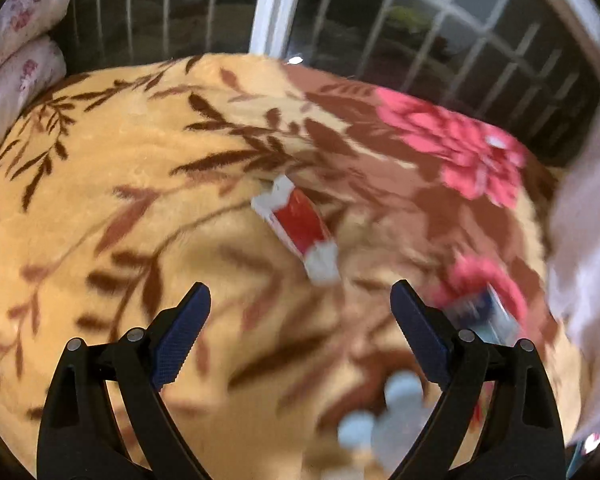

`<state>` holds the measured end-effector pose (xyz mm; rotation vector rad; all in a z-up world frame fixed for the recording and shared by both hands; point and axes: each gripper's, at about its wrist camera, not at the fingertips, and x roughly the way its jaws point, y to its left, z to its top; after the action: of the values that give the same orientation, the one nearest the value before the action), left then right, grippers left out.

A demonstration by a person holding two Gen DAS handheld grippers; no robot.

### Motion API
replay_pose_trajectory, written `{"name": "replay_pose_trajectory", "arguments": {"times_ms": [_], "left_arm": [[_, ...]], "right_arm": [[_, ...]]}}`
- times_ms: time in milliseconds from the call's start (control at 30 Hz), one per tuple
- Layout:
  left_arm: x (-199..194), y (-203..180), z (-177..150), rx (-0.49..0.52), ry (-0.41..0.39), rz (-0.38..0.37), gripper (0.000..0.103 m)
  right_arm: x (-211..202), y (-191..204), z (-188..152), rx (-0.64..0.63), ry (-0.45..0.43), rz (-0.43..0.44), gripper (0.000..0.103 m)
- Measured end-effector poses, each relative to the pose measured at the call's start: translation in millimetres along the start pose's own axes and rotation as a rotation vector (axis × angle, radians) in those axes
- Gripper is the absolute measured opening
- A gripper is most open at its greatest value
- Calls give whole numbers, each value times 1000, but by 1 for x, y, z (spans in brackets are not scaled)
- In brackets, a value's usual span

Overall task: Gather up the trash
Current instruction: 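Grasp the orange sponge with the right gripper while the left grasps the red-white wrapper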

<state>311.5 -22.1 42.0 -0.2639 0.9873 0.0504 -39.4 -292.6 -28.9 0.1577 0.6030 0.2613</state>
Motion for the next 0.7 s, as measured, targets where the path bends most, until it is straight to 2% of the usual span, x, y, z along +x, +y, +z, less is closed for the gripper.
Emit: {"name": "replay_pose_trajectory", "arguments": {"times_ms": [100,233,267,300,333,367,500,600,700], "left_arm": [[34,3,17,-61,36,42,89],[67,12,28,-138,86,47,89],[72,12,28,-145,86,46,84],[74,12,27,-143,81,52,63],[75,11,25,-118,74,79,51],[75,9,23,-94,68,97,31],[59,12,10,-31,54,90,28],[27,16,-5,34,10,79,28],[-18,16,-33,124,-33,50,28]], "right_arm": [[2,-2,2,17,-6,25,28],[5,-4,4,33,-6,44,28],[6,-5,3,35,-4,45,28],[7,-5,2,37,-4,44,28],[7,-5,2,40,-5,45,28],[7,-6,2,41,-5,44,28],[5,-5,2,48,-4,36,28],[2,-2,3,45,-3,36,28],[-4,4,4,41,5,54,28]]}}
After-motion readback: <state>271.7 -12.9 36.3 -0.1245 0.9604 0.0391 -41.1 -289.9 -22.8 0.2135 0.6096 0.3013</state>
